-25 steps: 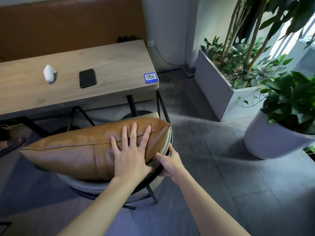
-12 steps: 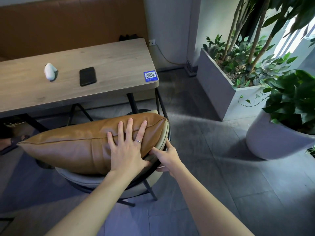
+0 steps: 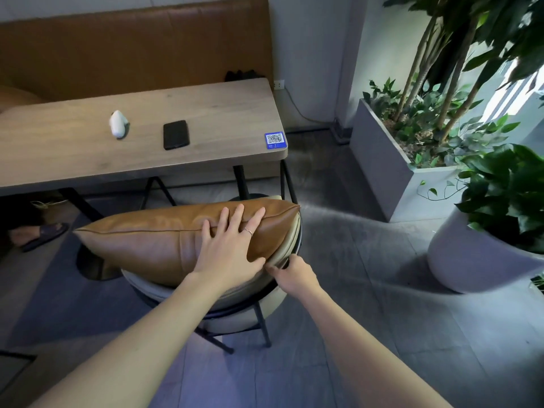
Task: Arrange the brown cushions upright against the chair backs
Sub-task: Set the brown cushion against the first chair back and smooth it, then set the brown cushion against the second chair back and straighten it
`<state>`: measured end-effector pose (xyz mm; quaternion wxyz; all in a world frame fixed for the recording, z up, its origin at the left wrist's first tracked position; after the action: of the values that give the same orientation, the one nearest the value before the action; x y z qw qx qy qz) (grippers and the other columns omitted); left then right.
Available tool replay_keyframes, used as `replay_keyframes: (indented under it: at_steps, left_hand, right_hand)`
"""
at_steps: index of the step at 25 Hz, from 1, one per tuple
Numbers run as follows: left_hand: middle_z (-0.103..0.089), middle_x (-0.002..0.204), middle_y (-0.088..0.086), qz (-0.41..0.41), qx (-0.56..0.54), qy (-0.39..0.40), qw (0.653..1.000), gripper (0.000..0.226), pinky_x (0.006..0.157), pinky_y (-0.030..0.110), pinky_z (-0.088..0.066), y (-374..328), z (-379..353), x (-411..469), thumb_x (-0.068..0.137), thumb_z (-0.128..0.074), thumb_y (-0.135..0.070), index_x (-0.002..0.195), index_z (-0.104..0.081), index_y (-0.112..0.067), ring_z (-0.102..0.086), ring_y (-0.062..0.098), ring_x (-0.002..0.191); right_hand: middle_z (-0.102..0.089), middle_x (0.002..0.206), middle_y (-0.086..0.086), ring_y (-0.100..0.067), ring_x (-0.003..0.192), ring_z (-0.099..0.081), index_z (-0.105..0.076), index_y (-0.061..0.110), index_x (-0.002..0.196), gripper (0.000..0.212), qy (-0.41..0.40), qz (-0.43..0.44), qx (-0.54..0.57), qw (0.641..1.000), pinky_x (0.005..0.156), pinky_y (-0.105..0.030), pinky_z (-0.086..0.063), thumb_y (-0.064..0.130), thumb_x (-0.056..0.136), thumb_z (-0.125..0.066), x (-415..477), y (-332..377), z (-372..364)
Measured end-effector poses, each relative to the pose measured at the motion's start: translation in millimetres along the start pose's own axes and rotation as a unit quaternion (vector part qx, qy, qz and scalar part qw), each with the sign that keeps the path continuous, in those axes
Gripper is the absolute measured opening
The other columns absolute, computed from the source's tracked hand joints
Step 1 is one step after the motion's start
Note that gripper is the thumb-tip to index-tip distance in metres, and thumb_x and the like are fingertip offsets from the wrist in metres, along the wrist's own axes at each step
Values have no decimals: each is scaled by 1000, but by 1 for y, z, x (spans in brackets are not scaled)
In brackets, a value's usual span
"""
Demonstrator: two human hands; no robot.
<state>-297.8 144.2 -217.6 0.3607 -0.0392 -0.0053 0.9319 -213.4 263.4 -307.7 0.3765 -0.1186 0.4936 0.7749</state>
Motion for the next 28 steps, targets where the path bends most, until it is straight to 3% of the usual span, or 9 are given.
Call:
replay_keyframes:
  at_steps: [2,5,8,11,14,22,28]
  left_hand:
    - [-15,171,5,-3,-33,5,999,75,123,53,-14,4,23,-11,98,-51,-53,161,-13,-38,-13,31,156]
    - [-49,156,-1,1,-44,-21,999,50,115,46,-30,19,57,-38,102,-48,-45,149,-49,-28,-43,24,142]
    - [-61,144,-2,31,-29,-31,999,45,108,44,-35,43,92,-68,102,-48,-45,141,-57,-25,-54,23,131]
    - [-62,143,-2,64,-14,-73,995,46,106,43,-35,75,142,-106,101,-48,-44,140,-58,-24,-54,23,130]
    - [-54,150,-2,91,-1,-133,987,49,111,44,-29,111,200,-155,102,-46,-43,147,-51,-24,-45,23,139]
    - [-32,166,7,167,73,-291,939,62,120,57,-20,206,356,-362,103,-39,-52,158,-29,-27,-24,32,153]
    - [-26,168,10,213,92,-366,901,64,120,62,-16,278,437,-550,103,-39,-54,160,-25,-28,-18,34,155]
  right_hand:
    - [-67,123,-13,-35,111,-63,-59,10,121,43,-5,29,-53,998,84,-37,-51,43,94,-60,-17,12,4]
    - [-72,101,-11,-36,94,-68,-66,12,99,29,-8,89,-115,989,81,-42,-58,38,91,-56,-48,44,9]
    - [-73,95,-8,-33,90,-68,-72,14,94,30,-22,182,-165,969,79,-38,-57,39,94,-55,-87,96,14]
    - [-75,109,-7,-31,101,-69,-73,20,114,35,-65,271,-196,940,87,-42,-57,42,96,-51,-144,160,17]
    - [-70,123,-8,-31,112,-65,-63,17,131,39,-131,373,-255,883,91,-42,-53,40,102,-50,-216,223,16]
    - [-60,141,-6,-28,126,-57,-49,17,146,48,-272,571,-326,703,98,-44,-47,38,103,-48,-453,337,-52]
    - [-51,153,-9,-30,141,-45,-47,18,150,53,-313,644,-297,631,111,-47,-40,41,102,-50,-616,400,-136]
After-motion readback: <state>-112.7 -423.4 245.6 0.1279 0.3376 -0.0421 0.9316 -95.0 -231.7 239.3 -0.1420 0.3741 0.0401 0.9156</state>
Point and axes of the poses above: each hand's wrist, its own x-axis towards the middle knuckle, its own z-axis out of the back of the hand, y = z × x, the point moved 4 cm from there along x, towards the middle knuckle
